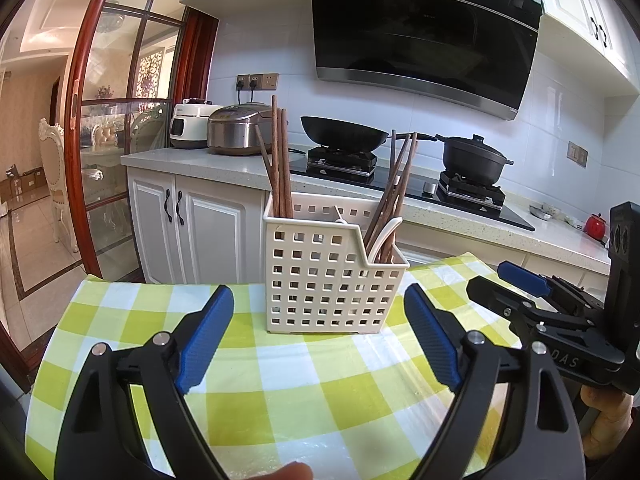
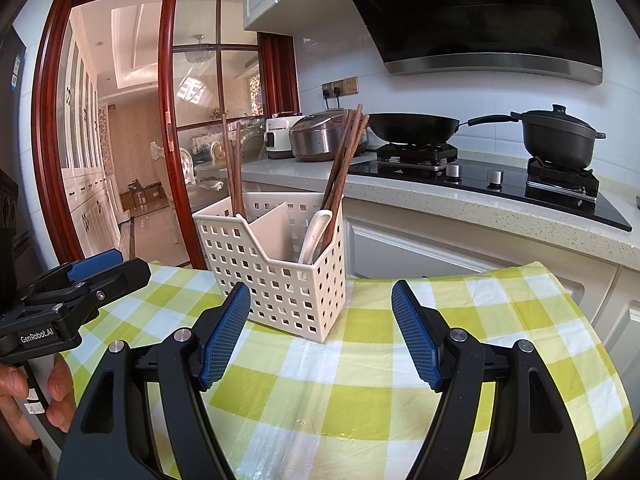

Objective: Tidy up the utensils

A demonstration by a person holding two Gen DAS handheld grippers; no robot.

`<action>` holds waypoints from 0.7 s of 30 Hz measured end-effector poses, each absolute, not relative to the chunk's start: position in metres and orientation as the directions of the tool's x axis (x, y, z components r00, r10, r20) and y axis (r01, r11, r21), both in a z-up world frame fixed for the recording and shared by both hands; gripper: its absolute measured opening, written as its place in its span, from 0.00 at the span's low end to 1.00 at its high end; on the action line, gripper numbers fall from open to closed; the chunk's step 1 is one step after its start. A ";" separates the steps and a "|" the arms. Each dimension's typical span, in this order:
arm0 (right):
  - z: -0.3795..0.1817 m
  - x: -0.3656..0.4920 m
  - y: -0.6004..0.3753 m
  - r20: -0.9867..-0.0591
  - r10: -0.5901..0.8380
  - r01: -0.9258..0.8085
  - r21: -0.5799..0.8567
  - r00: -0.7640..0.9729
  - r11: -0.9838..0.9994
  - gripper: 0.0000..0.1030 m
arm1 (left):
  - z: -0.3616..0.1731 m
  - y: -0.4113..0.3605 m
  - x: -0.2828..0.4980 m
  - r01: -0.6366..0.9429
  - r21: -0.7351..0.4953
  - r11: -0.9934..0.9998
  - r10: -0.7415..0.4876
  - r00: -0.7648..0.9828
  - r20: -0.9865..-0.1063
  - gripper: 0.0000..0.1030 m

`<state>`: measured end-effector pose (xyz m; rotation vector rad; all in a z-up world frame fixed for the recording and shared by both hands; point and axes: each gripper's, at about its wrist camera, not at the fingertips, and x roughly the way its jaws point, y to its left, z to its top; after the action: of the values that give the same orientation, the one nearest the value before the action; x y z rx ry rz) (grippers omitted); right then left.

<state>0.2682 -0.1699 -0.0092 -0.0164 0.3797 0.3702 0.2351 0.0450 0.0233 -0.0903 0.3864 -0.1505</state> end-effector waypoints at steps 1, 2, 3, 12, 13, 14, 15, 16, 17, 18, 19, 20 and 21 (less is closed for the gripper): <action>-0.009 0.268 -0.170 -0.365 0.350 -0.357 0.053 0.862 0.933 0.67 | 0.023 0.045 0.235 0.128 -0.116 0.985 -0.162 0.916 -0.368 0.82; -0.010 0.268 -0.170 -0.365 0.350 -0.356 0.053 0.863 0.933 0.67 | 0.023 0.045 0.235 0.129 -0.116 0.985 -0.163 0.916 -0.368 0.82; -0.009 0.268 -0.170 -0.365 0.350 -0.356 0.053 0.863 0.933 0.67 | 0.023 0.045 0.235 0.129 -0.116 0.985 -0.163 0.915 -0.368 0.82; -0.009 0.268 -0.170 -0.366 0.351 -0.357 0.053 0.862 0.933 0.67 | 0.023 0.045 0.235 0.132 -0.118 0.984 -0.167 0.915 -0.368 0.82; -0.010 0.268 -0.170 -0.366 0.351 -0.357 0.053 0.862 0.932 0.67 | 0.023 0.044 0.235 0.133 -0.119 0.984 -0.168 0.914 -0.368 0.82; -0.009 0.268 -0.170 -0.366 0.350 -0.357 0.052 0.862 0.933 0.67 | 0.024 0.043 0.235 0.134 -0.119 0.984 -0.170 0.914 -0.369 0.82; -0.010 0.268 -0.170 -0.366 0.350 -0.357 0.052 0.862 0.933 0.67 | 0.024 0.043 0.235 0.135 -0.119 0.984 -0.171 0.914 -0.369 0.83; -0.010 0.268 -0.170 -0.367 0.351 -0.358 0.053 0.861 0.932 0.67 | 0.024 0.043 0.235 0.135 -0.119 0.984 -0.171 0.913 -0.369 0.84; -0.010 0.268 -0.170 -0.368 0.352 -0.358 0.052 0.861 0.932 0.67 | 0.024 0.043 0.235 0.136 -0.120 0.983 -0.171 0.914 -0.368 0.85; -0.011 0.268 -0.169 -0.368 0.352 -0.359 0.052 0.860 0.932 0.67 | 0.024 0.043 0.235 0.137 -0.120 0.983 -0.172 0.913 -0.369 0.85; -0.011 0.268 -0.169 -0.368 0.352 -0.359 0.052 0.861 0.932 0.68 | 0.024 0.042 0.235 0.138 -0.119 0.983 -0.173 0.913 -0.369 0.85; -0.011 0.267 -0.168 -0.368 0.352 -0.359 0.052 0.861 0.932 0.68 | 0.024 0.042 0.235 0.139 -0.118 0.983 -0.173 0.913 -0.368 0.85; -0.011 0.268 -0.169 -0.368 0.352 -0.359 0.053 0.861 0.932 0.68 | 0.024 0.042 0.235 0.140 -0.118 0.983 -0.174 0.913 -0.368 0.85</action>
<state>0.2681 -0.1689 -0.0108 -0.0179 0.3826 0.3729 0.2351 0.0416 0.0236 -0.0900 0.3872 -0.1621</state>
